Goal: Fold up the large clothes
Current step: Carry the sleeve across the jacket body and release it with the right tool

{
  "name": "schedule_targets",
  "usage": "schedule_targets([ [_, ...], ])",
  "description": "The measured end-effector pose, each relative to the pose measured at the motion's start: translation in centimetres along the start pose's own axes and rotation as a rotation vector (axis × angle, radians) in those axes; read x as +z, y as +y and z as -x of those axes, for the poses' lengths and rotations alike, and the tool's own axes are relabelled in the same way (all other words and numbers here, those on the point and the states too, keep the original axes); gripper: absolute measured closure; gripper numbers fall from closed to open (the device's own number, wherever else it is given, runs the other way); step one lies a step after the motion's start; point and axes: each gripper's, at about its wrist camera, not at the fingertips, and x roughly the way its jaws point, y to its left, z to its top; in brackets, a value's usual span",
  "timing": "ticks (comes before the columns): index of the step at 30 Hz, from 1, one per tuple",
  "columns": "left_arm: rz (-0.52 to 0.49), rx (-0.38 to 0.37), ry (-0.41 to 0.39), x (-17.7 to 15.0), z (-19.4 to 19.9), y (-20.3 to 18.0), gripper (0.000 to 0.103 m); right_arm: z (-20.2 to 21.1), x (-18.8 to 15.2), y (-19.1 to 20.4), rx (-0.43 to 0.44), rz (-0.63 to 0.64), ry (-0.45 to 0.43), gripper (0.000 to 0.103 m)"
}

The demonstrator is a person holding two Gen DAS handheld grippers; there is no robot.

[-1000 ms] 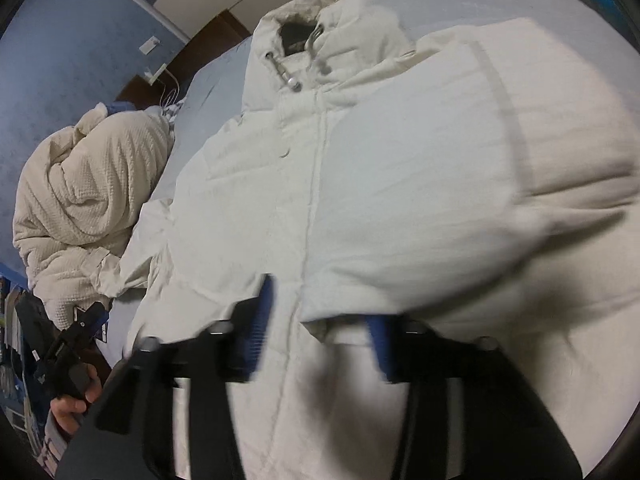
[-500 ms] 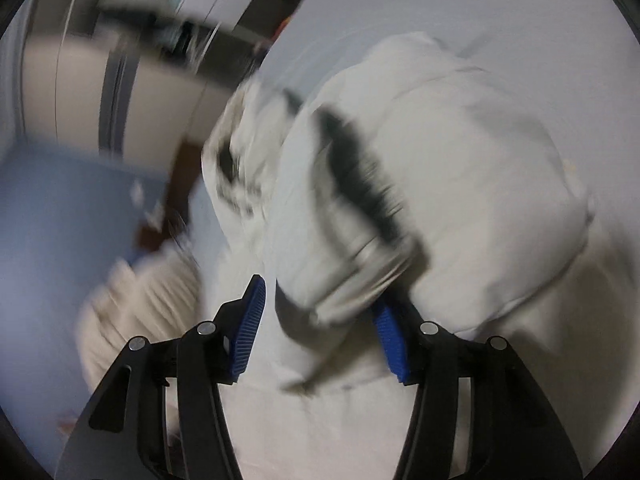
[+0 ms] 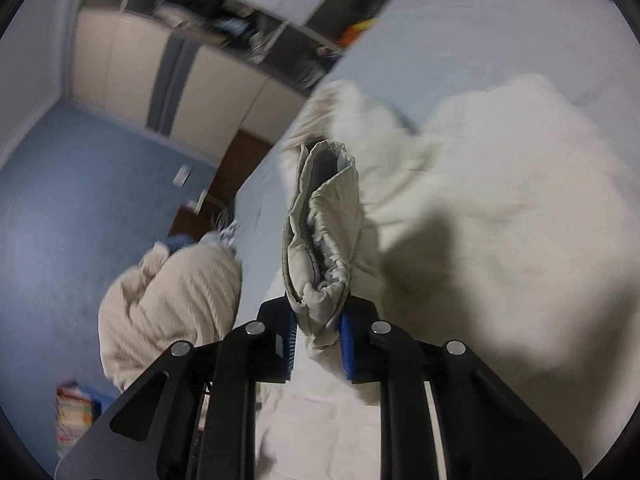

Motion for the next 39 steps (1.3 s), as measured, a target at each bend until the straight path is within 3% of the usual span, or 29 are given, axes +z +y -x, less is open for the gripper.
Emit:
schedule_targets([
  [7, 0.049, -0.024, -0.013, 0.2, 0.3, 0.9, 0.007, -8.2, -4.1, 7.9, -0.041, 0.231, 0.143, 0.089],
  [13, 0.082, -0.037, -0.016, 0.2, 0.3, 1.4, 0.007, -15.2, -10.5, 9.9, -0.223, 0.465, 0.296, 0.087],
  [15, 0.089, -0.040, -0.017, 0.3, 0.4, 1.5, 0.007, -17.1, -12.4, 9.8, -0.284, 0.542, 0.349, 0.082],
  [17, 0.094, -0.041, -0.016, 0.3, 0.4, 1.6, 0.007, -17.7, -13.6, 9.5, -0.295, 0.590, 0.387, 0.060],
  [18, 0.095, -0.040, -0.015, 0.3, 0.3, 1.5, 0.007, -17.8, -14.2, 9.4, -0.282, 0.600, 0.408, 0.054],
  [21, 0.093, -0.039, -0.016, 0.2, 0.4, 1.6, 0.007, -16.9, -15.0, 9.3, -0.233, 0.612, 0.423, 0.044],
  [26, 0.087, -0.031, -0.013, 0.2, 0.4, 1.5, 0.007, -12.9, -13.8, 7.9, -0.236, 0.610, 0.405, 0.043],
  [31, 0.081, -0.019, -0.009, 0.1, 0.4, 1.4, 0.007, -6.9, -10.5, 3.7, -0.339, 0.579, 0.355, 0.043],
  [39, 0.069, 0.008, 0.008, 0.1, 0.0, 1.1, 0.007, 2.7, -6.2, -3.3, -0.551, 0.552, 0.258, 0.033],
])
